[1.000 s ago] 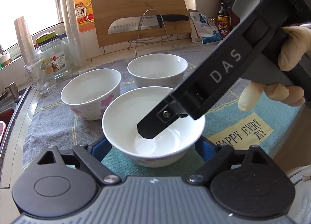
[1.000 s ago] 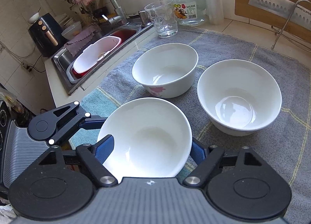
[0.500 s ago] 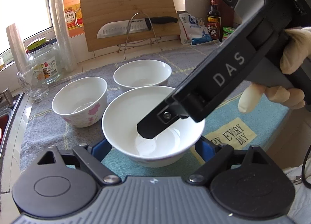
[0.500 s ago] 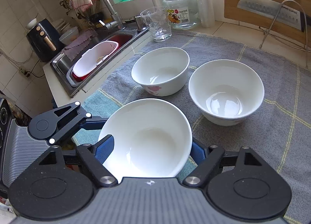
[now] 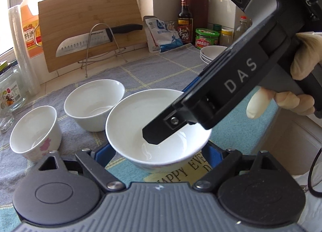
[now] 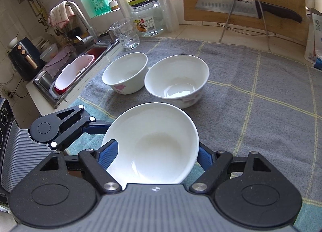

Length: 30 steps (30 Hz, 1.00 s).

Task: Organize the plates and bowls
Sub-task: 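Lift the white bowl with the right tool and carry it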

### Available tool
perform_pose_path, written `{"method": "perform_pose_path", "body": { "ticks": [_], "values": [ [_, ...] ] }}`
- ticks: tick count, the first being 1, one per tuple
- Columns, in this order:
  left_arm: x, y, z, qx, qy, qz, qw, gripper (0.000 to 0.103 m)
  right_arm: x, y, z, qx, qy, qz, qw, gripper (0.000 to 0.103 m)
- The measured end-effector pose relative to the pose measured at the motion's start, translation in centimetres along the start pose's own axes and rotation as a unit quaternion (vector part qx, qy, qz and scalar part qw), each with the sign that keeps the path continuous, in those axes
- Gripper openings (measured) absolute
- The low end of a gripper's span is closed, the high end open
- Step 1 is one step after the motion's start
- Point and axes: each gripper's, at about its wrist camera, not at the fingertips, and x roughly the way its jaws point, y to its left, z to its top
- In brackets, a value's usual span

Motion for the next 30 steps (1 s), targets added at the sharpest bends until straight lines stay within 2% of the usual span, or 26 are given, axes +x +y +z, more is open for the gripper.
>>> {"method": "perform_pose_path", "body": {
  "ticks": [12,26,30],
  "values": [
    [3.0,-2.1,1.5,0.010,0.008,-0.048,0.9988,0.091,-1.7,-3.0,-1.6,0.031,-0.002,-0.038,0.999,0.086],
    [4.8,-2.7,1.5,0.004,0.024,-0.060,0.9979,0.091,-1.7,-4.8,-2.1,0.040,0.005,-0.041,0.998,0.086],
    [4.9,-2.7,1.3,0.010,0.025,-0.065,0.9975,0.094,-1.8,-4.8,-2.0,0.038,-0.002,-0.041,0.998,0.100]
  ]
}}
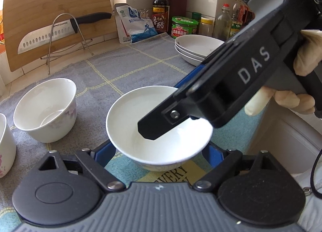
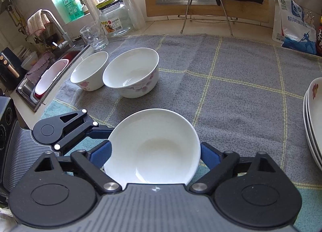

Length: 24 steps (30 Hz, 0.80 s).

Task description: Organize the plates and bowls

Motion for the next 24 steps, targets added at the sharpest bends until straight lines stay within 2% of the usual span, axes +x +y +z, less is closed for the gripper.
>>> {"method": "perform_pose_path", "body": {
  "ticks": [3,12,16,24],
  "values": [
    [-0.4,0.2,-0.1,-0.007,-0.003,-0.013,0.9999,0.097,-0.3,0.1,0.4,-0.006,-0.007,-0.004,1.000,0.103],
    [-3.0,1.6,-1.2,-0.027,0.000,0.008,0.9996,0.098,-0.4,1.8,1.7,-0.067,-0.012,-0.036,0.997,0.103],
    [-4.2,2.9,-1.6,-0.043,-0.008,0.033,0.9985,0.098,-0.1,2.7,2.4,-0.097,-0.011,-0.042,0.994,0.103],
    [-4.1,5.7,-1.7,-0.079,-0.023,0.129,0.9883,0.098,0.5,4.4,4.2,-0.152,-0.016,-0.051,0.987,0.103]
  ]
}}
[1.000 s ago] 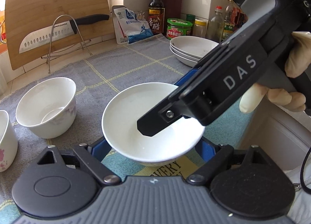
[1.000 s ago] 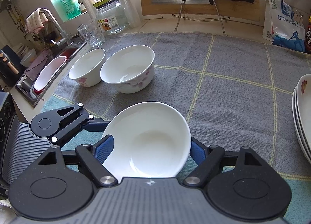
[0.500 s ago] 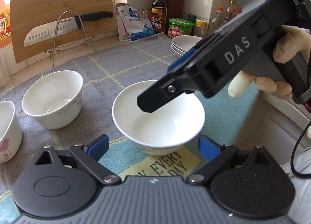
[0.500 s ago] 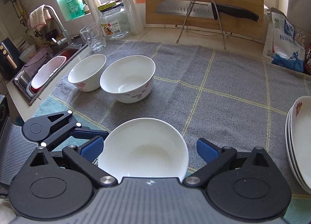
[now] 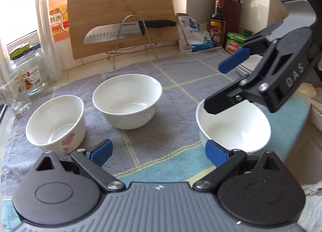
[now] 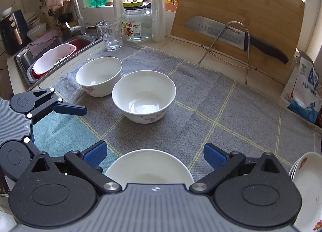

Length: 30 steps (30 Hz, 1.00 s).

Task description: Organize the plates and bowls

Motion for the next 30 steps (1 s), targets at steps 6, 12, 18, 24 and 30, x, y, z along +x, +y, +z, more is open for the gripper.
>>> {"method": "perform_pose_path", "body": {
  "ticks": [6,12,18,24,30],
  "values": [
    [1.4,1.5,0.7,-0.029,-0.010,0.028,0.9991,0.098,0.4,0.2,1.6,-0.029,-0.011,-0.009,0.999,0.103],
    [3.0,1.9,1.2,-0.042,-0.016,0.037,0.9983,0.098,1.4,-0.1,2.5,-0.038,-0.011,0.004,0.999,0.103],
    [4.3,2.0,1.7,-0.049,-0.014,0.044,0.9977,0.098,3.0,-0.7,3.4,-0.044,-0.005,0.025,0.999,0.103],
    [5.3,2.4,2.1,-0.064,-0.011,0.044,0.9969,0.097,4.7,-1.1,4.7,-0.055,-0.002,0.041,0.998,0.103],
    [6.0,3.0,2.3,-0.074,-0.012,0.050,0.9960,0.096,6.6,-1.5,6.1,-0.066,0.007,0.061,0.996,0.103]
  ]
}}
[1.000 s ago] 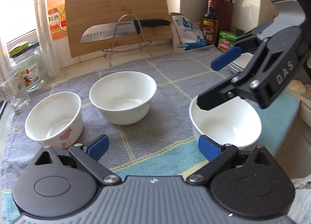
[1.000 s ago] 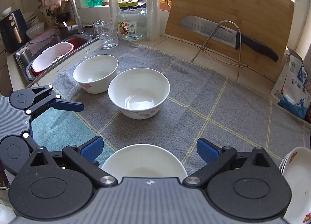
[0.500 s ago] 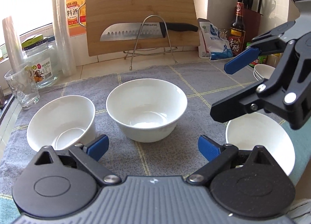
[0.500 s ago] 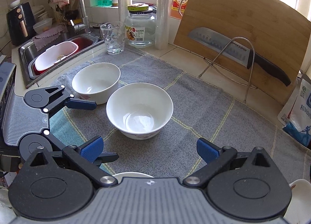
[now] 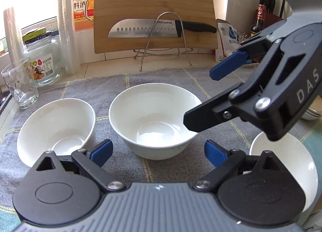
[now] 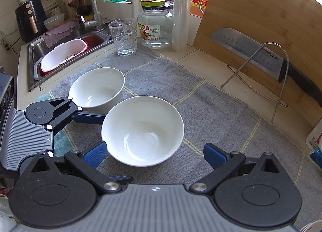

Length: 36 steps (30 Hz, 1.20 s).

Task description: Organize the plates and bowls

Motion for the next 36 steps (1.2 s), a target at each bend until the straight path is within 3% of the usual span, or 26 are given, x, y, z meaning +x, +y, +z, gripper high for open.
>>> {"method": "perform_pose_path", "body": {
  "ticks": [8,22,36],
  "values": [
    [0.8,0.1,0.0,-0.010,-0.001,0.004,0.9999,0.096,2.8,-1.4,1.6,-0.007,0.014,0.034,0.999,0.102],
    [0.9,0.1,0.4,-0.007,-0.012,0.009,0.9999,0.090,5.3,-2.1,2.6,-0.005,0.036,0.074,0.997,0.084],
    [0.6,-0.2,0.4,0.000,-0.010,0.021,0.9997,0.090,5.8,-2.6,2.9,0.014,0.039,0.105,0.994,0.082]
  ]
}}
